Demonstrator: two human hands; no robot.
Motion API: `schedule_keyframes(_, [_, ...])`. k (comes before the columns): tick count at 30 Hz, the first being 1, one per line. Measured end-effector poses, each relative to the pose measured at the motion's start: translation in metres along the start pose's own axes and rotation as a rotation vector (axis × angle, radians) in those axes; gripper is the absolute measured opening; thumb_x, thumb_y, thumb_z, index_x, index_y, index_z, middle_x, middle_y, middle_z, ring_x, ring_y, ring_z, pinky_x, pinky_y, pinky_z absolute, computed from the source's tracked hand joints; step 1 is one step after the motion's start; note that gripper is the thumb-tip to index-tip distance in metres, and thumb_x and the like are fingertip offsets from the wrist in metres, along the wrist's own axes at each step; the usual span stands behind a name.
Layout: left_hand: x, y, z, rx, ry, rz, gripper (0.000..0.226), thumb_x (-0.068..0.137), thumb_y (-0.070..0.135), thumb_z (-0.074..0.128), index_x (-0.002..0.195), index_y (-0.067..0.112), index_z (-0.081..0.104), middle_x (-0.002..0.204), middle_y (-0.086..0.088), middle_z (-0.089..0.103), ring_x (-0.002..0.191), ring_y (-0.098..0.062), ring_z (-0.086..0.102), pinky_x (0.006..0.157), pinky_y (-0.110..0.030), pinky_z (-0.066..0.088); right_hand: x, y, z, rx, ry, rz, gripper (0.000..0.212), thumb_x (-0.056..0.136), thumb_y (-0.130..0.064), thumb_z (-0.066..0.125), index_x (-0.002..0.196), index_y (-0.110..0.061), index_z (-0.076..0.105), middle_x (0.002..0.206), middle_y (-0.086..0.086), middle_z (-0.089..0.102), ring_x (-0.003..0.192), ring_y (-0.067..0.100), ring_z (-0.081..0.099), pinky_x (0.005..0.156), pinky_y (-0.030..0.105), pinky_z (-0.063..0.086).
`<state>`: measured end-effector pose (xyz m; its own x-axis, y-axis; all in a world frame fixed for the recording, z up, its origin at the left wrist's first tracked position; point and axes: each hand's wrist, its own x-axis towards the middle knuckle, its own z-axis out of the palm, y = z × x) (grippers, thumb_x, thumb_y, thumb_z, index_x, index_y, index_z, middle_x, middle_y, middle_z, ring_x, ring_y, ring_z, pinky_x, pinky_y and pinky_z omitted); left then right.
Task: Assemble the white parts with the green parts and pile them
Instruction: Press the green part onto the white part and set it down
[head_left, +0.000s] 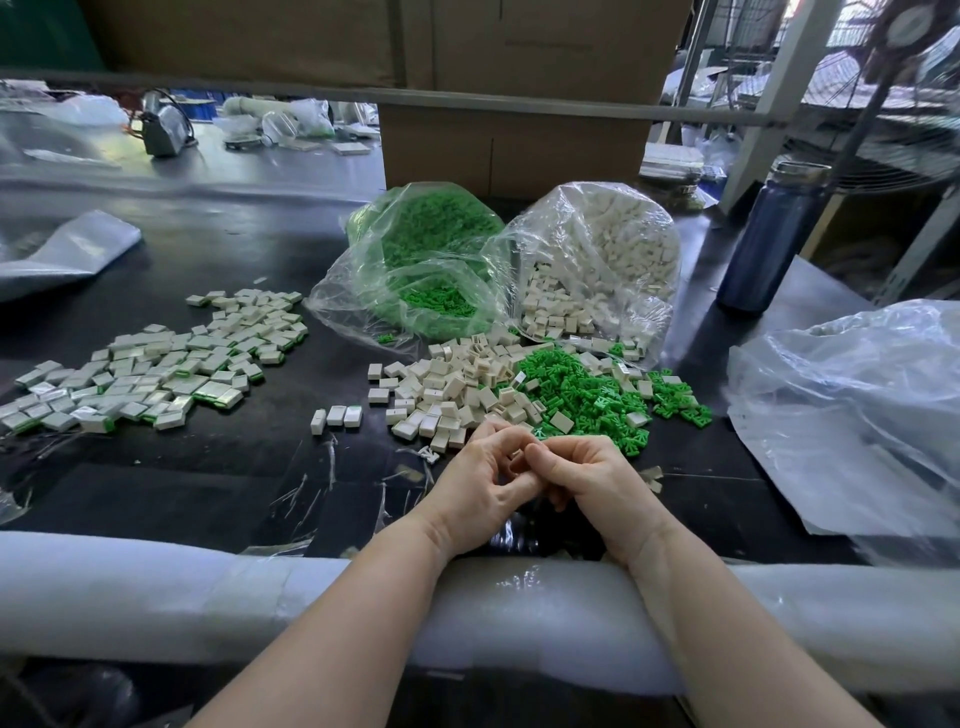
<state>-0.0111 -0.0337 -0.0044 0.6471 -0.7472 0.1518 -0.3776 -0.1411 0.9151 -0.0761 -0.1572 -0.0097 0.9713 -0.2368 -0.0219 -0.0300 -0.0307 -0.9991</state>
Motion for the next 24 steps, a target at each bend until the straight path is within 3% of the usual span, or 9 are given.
schedule_keyframes(5, [0.0001,-0.002,0.0007,0.038,-0.002,0.016,0.008,0.086,0.006,0.061,0.094,0.004,0.061,0.102,-0.008,0.044,0.083,-0.015,0.048,0.082,-0.023,0.045,-0.0015,-0.0018,0.0001,0.061,-0.012,0.021,0.016,0.084,-0.015,0.061,0.077,-0.007,0.073,0.061,0.006,0.062,0.047,0.004,0.049,0.044,0.013,0.038])
schedule_keyframes(10, [-0.0001,-0.0031,0.0009,0.035,-0.01,0.019,0.007,0.086,0.008,0.061,0.093,0.004,0.061,0.101,-0.007,0.045,0.084,-0.018,0.048,0.085,-0.029,0.045,-0.0025,-0.0038,0.0008,0.102,-0.02,0.044,0.02,0.071,-0.028,0.064,0.073,-0.01,0.074,0.071,0.016,0.06,0.06,0.021,0.049,0.052,0.024,0.038])
schedule_keyframes(14, [0.0002,-0.004,0.001,0.042,-0.012,0.023,0.007,0.086,0.007,0.061,0.093,0.004,0.061,0.098,-0.005,0.044,0.083,-0.018,0.048,0.085,-0.03,0.045,-0.0024,-0.0032,-0.0004,0.13,-0.042,0.042,0.017,0.072,-0.024,0.064,0.072,-0.011,0.074,0.061,0.006,0.065,0.051,0.011,0.056,0.047,0.017,0.044])
schedule_keyframes(20, [0.0,-0.0049,0.0011,0.048,-0.004,0.029,0.009,0.086,0.005,0.062,0.094,0.003,0.061,0.098,-0.006,0.044,0.08,-0.014,0.045,0.079,-0.02,0.042,-0.001,-0.0007,-0.0024,0.162,-0.046,0.025,0.017,0.086,-0.008,0.058,0.077,-0.001,0.07,0.054,0.001,0.064,0.045,0.004,0.056,0.042,0.013,0.042])
schedule_keyframes(24, [0.0007,-0.0048,0.0015,0.03,0.004,0.024,0.007,0.087,0.004,0.059,0.093,0.003,0.06,0.096,-0.007,0.045,0.076,-0.012,0.046,0.075,-0.017,0.043,-0.0007,0.0011,-0.0014,0.161,-0.032,0.009,0.021,0.079,-0.02,0.063,0.08,0.0,0.07,0.058,0.002,0.065,0.047,0.005,0.057,0.044,0.013,0.042])
